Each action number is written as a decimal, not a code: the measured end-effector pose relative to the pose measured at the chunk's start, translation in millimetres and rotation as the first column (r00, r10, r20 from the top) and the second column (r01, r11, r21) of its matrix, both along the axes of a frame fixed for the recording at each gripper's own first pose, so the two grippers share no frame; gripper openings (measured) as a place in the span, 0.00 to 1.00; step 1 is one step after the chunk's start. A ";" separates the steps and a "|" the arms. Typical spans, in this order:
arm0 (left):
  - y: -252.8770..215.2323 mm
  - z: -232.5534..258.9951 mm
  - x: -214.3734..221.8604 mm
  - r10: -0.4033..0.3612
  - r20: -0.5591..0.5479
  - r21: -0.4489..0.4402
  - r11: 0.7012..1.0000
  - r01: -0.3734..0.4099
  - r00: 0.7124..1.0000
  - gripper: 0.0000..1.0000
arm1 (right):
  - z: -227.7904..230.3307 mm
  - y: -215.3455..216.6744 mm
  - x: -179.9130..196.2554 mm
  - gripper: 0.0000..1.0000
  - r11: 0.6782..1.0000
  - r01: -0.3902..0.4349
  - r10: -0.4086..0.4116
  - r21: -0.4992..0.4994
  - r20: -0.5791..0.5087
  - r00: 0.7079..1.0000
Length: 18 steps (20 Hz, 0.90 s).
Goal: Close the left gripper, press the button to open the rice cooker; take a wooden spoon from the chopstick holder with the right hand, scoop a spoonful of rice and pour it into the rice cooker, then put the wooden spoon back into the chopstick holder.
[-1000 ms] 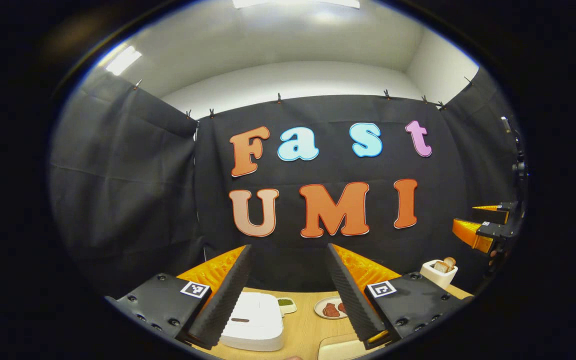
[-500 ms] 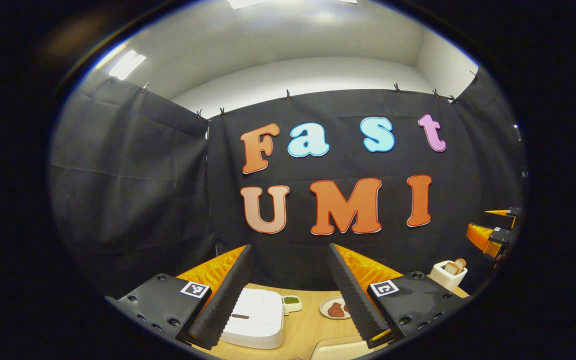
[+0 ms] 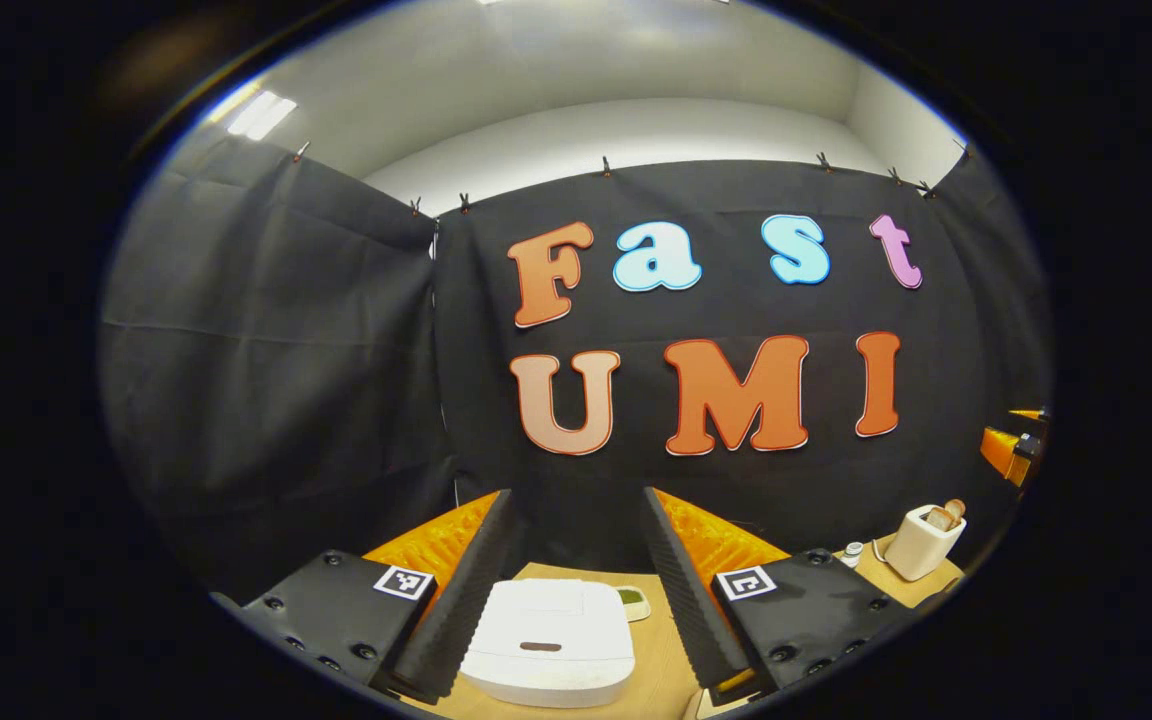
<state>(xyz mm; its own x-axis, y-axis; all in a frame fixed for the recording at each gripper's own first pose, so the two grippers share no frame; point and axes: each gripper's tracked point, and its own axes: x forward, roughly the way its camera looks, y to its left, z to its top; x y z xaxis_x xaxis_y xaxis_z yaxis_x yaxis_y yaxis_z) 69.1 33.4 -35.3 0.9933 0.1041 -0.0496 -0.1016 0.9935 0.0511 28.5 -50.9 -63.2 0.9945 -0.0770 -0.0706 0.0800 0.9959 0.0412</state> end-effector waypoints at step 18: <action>47.0 -216.1 66.1 -0.151 -0.550 -0.283 0.959 -0.013 0.821 0.03 | -31.9 -18.2 -38.3 0.93 0.983 0.160 -0.168 -0.092 -0.088 0.982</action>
